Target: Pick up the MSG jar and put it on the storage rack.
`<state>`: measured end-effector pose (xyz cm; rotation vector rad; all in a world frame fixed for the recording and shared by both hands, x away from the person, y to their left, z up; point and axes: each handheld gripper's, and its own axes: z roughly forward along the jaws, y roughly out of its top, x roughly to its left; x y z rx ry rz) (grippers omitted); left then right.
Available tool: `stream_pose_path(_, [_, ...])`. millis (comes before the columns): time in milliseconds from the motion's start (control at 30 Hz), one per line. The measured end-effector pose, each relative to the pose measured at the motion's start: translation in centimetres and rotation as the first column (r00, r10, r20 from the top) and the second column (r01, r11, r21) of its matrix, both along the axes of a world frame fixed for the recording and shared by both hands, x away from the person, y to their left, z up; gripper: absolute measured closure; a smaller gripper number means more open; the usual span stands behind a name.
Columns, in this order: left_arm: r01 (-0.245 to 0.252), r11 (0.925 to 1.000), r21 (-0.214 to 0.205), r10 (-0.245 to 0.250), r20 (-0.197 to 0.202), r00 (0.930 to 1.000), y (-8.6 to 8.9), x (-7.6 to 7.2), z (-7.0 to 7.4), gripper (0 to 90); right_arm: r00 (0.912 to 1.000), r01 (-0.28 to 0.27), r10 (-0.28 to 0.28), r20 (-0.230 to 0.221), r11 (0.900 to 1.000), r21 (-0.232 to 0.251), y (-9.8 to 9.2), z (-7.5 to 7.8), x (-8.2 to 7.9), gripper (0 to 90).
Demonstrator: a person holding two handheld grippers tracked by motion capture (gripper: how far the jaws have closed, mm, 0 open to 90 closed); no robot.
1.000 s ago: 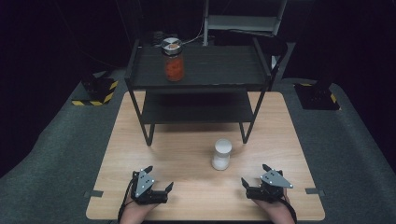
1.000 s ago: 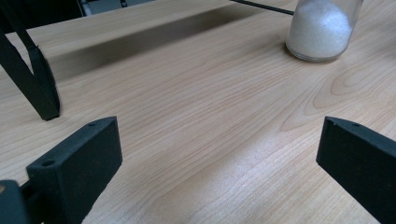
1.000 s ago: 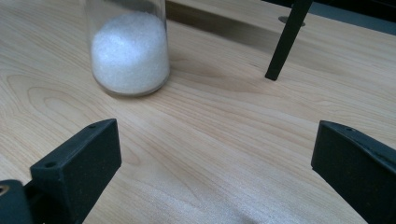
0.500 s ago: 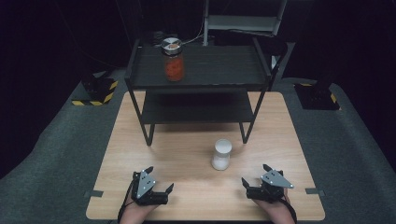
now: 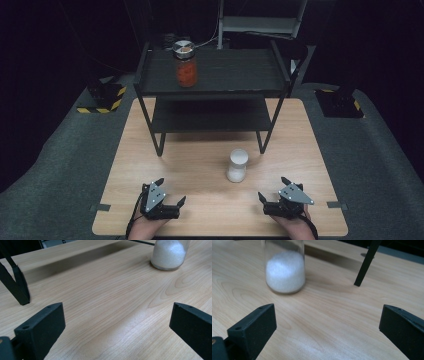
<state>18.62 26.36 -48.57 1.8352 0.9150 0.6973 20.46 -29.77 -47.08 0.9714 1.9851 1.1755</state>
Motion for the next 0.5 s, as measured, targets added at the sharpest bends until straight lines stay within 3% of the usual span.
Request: stream_pose_path(500, [0.014, 0.9999, -0.008, -0.014, 0.001, 0.9999, 0.15, 0.06, -0.07, 0.4, 0.9988, -0.009, 0.007, 0.049, 0.999, 0.043, -0.32, 0.97, -0.84, 0.9])
